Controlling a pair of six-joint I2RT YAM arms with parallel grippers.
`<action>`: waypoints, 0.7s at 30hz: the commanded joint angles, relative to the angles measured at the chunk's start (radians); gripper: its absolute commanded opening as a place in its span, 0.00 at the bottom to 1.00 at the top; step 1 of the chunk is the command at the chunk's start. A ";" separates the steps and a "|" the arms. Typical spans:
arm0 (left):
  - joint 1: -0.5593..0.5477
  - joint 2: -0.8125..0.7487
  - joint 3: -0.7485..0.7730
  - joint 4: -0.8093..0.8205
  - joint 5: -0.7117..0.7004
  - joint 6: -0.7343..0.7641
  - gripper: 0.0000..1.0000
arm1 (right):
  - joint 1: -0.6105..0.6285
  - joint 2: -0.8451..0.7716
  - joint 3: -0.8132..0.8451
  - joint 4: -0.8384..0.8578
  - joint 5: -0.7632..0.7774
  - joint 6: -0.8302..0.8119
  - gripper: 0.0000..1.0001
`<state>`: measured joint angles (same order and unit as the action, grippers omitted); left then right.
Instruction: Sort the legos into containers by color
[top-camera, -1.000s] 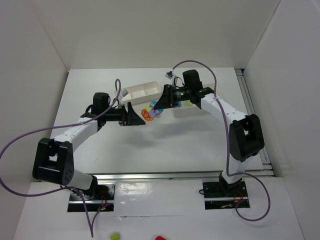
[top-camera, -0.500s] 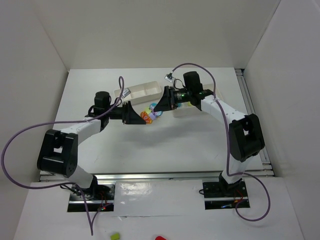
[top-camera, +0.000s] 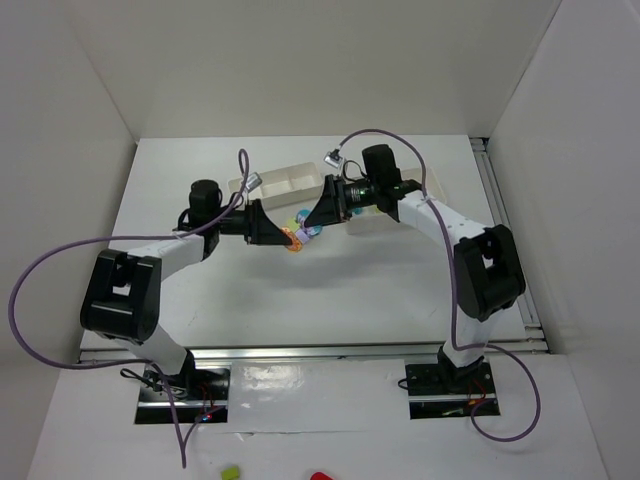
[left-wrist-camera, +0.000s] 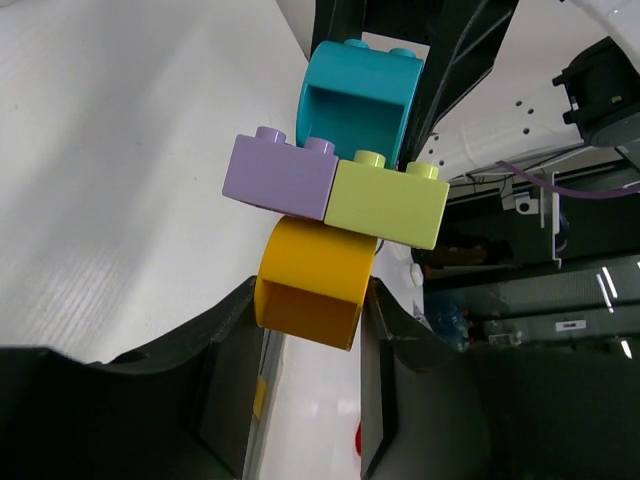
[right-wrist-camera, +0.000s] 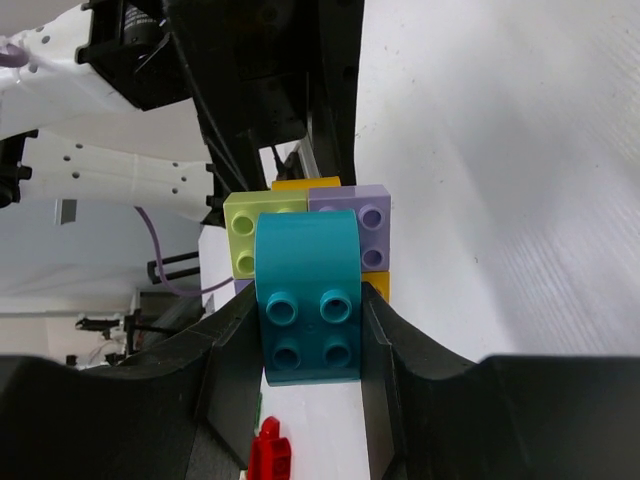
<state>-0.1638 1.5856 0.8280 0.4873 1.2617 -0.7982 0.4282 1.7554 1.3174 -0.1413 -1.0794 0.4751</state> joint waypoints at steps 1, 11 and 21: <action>-0.006 0.017 0.019 0.116 0.064 -0.019 0.44 | 0.023 0.027 0.019 0.026 0.009 -0.009 0.04; 0.017 0.073 0.019 -0.076 0.030 0.125 0.13 | 0.023 0.187 0.081 0.016 0.009 -0.061 0.04; 0.064 0.246 0.095 -0.067 0.030 0.137 0.00 | 0.023 0.361 0.171 -0.006 0.007 -0.101 0.02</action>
<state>-0.1036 1.8183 0.8497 0.3523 1.2201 -0.6811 0.4282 2.0850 1.4479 -0.1486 -1.1248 0.4191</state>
